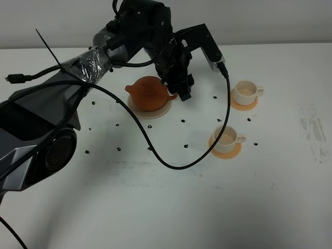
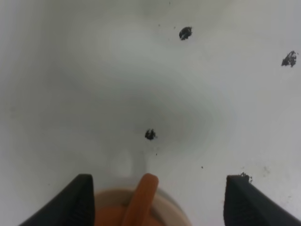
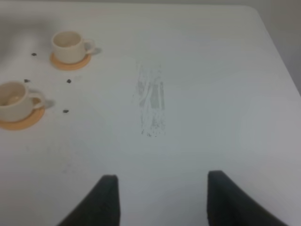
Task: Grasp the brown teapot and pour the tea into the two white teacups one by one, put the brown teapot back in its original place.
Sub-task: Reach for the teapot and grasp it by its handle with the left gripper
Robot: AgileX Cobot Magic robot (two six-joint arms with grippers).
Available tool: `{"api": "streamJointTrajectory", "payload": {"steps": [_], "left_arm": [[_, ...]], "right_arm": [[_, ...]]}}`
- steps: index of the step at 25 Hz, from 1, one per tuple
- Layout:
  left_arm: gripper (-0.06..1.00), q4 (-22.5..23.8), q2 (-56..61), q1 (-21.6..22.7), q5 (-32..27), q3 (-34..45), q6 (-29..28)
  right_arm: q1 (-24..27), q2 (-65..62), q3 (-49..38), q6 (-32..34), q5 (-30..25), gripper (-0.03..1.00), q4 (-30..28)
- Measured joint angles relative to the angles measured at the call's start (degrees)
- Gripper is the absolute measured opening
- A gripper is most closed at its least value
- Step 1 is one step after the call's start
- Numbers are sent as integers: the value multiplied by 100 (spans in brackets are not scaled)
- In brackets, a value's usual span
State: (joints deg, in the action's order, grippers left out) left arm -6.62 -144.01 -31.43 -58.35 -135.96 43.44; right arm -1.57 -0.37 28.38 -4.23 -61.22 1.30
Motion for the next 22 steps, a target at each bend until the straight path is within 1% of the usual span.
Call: {"api": "streamJointTrajectory", "payload": {"steps": [4,10,19,22], "left_arm": [[60,-39,0,45,170,215,0],[60,-143,-19,65,666,527,0],[60,-444,-19,75,736,649,0],[60,-449,-19,75,761,804,5]], "right_arm": [[0,0,0,0,0,44,0],[0,0,0,0,0,44,0],[0,0,0,0,0,44,0],[0,0,0,0,0,44,0]]}}
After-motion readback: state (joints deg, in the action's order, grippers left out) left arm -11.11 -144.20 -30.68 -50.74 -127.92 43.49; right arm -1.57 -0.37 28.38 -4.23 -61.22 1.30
